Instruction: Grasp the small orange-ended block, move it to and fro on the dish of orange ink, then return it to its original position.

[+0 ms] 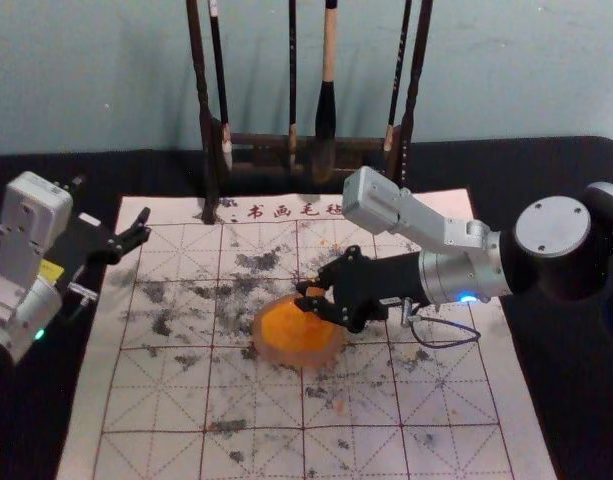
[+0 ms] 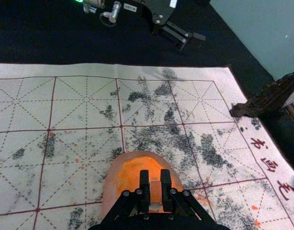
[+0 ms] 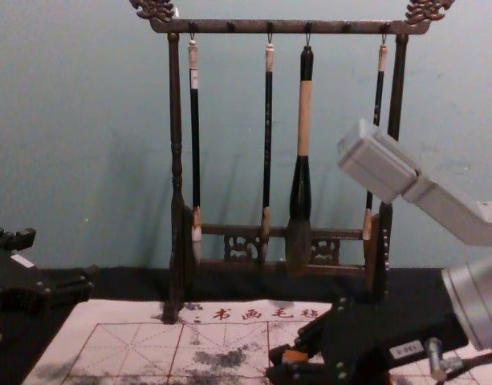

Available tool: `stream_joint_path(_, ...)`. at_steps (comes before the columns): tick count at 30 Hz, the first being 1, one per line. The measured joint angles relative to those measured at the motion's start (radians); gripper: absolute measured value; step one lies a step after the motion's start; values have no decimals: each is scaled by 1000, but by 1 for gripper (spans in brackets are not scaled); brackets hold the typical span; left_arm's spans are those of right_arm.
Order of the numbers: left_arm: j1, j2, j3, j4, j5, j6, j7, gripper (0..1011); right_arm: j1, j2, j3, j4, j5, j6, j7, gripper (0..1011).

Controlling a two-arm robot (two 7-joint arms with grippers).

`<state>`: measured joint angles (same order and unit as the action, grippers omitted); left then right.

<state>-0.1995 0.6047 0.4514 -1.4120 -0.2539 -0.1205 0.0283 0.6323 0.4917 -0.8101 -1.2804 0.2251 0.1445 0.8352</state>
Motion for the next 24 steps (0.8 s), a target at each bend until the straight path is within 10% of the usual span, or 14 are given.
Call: stream_joint_path(24,0,0,0,0,0,0,0,1001,-19,1,-19,-42,19,-1,16,120)
